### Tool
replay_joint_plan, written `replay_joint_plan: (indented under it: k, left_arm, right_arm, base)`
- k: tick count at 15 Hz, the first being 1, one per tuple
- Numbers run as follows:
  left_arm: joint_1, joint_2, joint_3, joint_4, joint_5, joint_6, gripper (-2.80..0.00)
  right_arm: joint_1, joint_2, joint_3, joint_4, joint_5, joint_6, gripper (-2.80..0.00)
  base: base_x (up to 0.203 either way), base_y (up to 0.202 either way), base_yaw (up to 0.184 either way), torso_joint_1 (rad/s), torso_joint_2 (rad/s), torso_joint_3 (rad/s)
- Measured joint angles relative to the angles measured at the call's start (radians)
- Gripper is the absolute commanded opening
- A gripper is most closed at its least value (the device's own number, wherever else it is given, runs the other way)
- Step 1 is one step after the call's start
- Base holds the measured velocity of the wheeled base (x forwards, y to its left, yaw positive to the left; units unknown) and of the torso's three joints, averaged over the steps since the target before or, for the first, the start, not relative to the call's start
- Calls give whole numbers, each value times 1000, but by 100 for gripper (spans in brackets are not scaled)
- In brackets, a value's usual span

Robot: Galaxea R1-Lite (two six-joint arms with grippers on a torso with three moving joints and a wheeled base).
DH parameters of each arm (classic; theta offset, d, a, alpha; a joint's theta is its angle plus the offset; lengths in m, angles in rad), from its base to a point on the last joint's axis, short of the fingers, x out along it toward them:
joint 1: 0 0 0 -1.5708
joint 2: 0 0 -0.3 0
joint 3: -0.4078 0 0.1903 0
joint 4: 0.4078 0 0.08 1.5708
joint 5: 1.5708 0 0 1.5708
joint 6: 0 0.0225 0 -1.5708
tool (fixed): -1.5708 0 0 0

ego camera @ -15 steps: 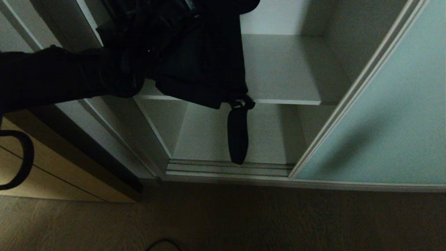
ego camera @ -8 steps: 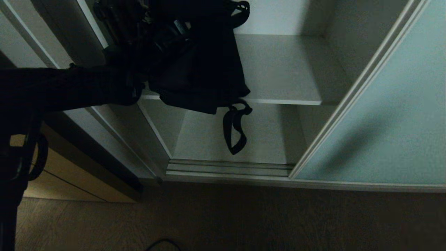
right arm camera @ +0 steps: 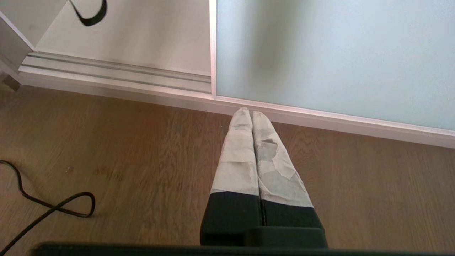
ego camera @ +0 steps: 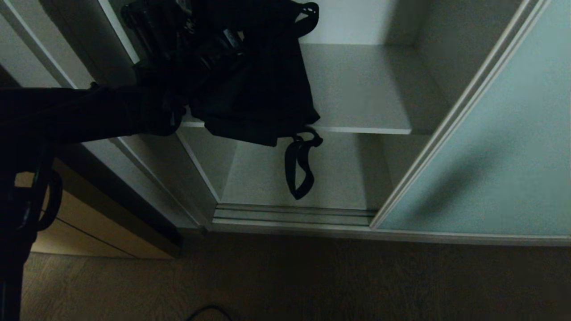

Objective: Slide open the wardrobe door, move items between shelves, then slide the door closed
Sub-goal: Place the bag on the higher shelf

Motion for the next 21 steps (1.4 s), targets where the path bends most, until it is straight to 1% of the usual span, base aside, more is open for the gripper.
replay_joint_plan:
  k: [1,2,3,5,6,8,11,16,21]
  left_arm:
    - [-5,-2,0,-5,29,27,-280]
    - [-8,-7,1,-10,35,57,-280]
    - [-17,-15,1,-24,37,78,-280]
    - [-53,-34,1,-86,38,105,-280]
    - [-75,-42,1,-111,37,133,-280]
    - [-109,-54,0,-125,31,197,-280]
    - [-133,-58,0,-127,35,207,-280]
    - [-168,-57,0,-165,35,208,-280]
    - [-187,-56,0,-172,33,225,-280]
  right_arm:
    - [0,0,0,0,0,0,-280]
    - [0,0,0,0,0,0,-280]
    - [0,0,0,0,0,0,-280]
    - [0,0,0,0,0,0,-280]
    - [0,0,0,0,0,0,-280]
    - [0,0,0,0,0,0,-280]
    - [0,0,0,0,0,0,-280]
    - [0,0,0,0,0,0,-280]
    - [0,0,0,0,0,0,-280]
  base:
    - [0,0,0,0,0,0]
    - [0,0,0,0,0,0]
    - [0,0,0,0,0,0]
    - [0,0,0,0,0,0]
    - [0,0,0,0,0,0]
    - [0,0,0,0,0,0]
    - [0,0,0,0,0,0]
    - [0,0,0,0,0,0]
    - [182,0,1,1,3,3]
